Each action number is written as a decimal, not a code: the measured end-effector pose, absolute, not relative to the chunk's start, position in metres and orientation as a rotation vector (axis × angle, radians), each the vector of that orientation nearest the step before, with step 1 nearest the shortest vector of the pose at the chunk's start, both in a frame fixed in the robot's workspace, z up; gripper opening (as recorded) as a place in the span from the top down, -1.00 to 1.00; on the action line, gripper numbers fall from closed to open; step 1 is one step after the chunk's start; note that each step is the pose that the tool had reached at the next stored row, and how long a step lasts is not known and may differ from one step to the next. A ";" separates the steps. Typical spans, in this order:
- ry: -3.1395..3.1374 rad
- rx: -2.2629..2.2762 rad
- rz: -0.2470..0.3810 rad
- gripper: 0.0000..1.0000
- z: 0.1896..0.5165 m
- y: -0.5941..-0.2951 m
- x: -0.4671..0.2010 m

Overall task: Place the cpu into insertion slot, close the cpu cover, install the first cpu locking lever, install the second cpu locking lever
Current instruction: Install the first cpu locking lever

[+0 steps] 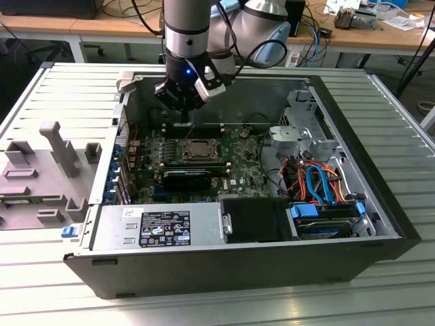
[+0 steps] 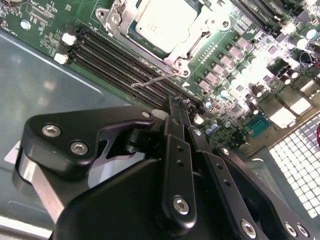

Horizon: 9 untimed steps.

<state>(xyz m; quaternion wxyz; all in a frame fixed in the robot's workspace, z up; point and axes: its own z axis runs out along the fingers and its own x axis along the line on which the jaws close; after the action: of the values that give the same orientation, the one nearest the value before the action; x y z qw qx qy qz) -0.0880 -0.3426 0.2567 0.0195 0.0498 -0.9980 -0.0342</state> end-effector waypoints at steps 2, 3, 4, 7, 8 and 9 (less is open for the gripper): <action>-3.097 0.155 -0.106 0.79 0.255 -0.343 -0.087; -3.097 0.155 -0.106 0.79 0.253 -0.343 -0.085; -3.097 0.155 -0.105 0.79 0.252 -0.343 -0.084; -3.097 0.155 -0.103 0.79 0.245 -0.343 -0.076; -3.097 0.155 -0.102 0.79 0.244 -0.343 -0.074; -3.097 0.155 -0.102 0.79 0.244 -0.343 -0.073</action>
<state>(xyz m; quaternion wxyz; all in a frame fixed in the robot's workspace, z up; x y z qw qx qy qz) -0.0729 -0.3426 0.2436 0.0197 0.0498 -0.9980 -0.0327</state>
